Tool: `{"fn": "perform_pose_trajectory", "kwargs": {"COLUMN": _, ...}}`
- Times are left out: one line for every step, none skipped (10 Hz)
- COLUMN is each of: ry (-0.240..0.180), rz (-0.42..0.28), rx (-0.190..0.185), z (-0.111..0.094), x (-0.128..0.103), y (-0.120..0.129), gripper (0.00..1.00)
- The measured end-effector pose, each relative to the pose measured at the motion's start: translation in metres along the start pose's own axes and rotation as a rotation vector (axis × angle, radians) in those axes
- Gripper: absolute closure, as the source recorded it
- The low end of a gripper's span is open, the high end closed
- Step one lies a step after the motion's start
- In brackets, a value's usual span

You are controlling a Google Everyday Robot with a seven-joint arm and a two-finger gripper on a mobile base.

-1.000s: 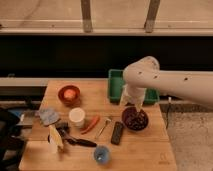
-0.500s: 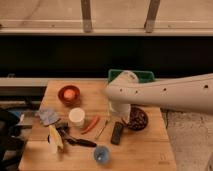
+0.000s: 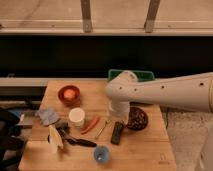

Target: Place eraser in paper cup

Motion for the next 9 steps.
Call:
{"fn": "perform_pose_trajectory", "kwargs": {"ry": 0.038, "rz": 0.000, "rx": -0.007, "z": 0.013, "x": 0.003, "y": 0.003, "gripper": 0.38}}
{"fn": "perform_pose_trajectory", "kwargs": {"ry": 0.068, "rz": 0.006, "rx": -0.012, "z": 0.022, "x": 0.006, "y": 0.003, "gripper": 0.38}}
{"fn": "perform_pose_trajectory", "kwargs": {"ry": 0.091, "rz": 0.012, "rx": -0.017, "z": 0.029, "x": 0.010, "y": 0.003, "gripper": 0.38}}
{"fn": "perform_pose_trajectory", "kwargs": {"ry": 0.118, "rz": 0.015, "rx": -0.021, "z": 0.037, "x": 0.014, "y": 0.004, "gripper": 0.38}}
{"fn": "perform_pose_trajectory", "kwargs": {"ry": 0.146, "rz": 0.016, "rx": -0.025, "z": 0.046, "x": 0.018, "y": 0.005, "gripper": 0.38}}
{"fn": "perform_pose_trajectory", "kwargs": {"ry": 0.173, "rz": 0.019, "rx": -0.027, "z": 0.055, "x": 0.021, "y": 0.005, "gripper": 0.38}}
{"fn": "perform_pose_trajectory", "kwargs": {"ry": 0.202, "rz": 0.022, "rx": -0.030, "z": 0.066, "x": 0.023, "y": 0.005, "gripper": 0.38}}
{"fn": "perform_pose_trajectory", "kwargs": {"ry": 0.220, "rz": 0.025, "rx": -0.030, "z": 0.075, "x": 0.023, "y": 0.005, "gripper": 0.38}}
{"fn": "perform_pose_trajectory", "kwargs": {"ry": 0.234, "rz": 0.031, "rx": -0.026, "z": 0.082, "x": 0.023, "y": 0.004, "gripper": 0.38}}
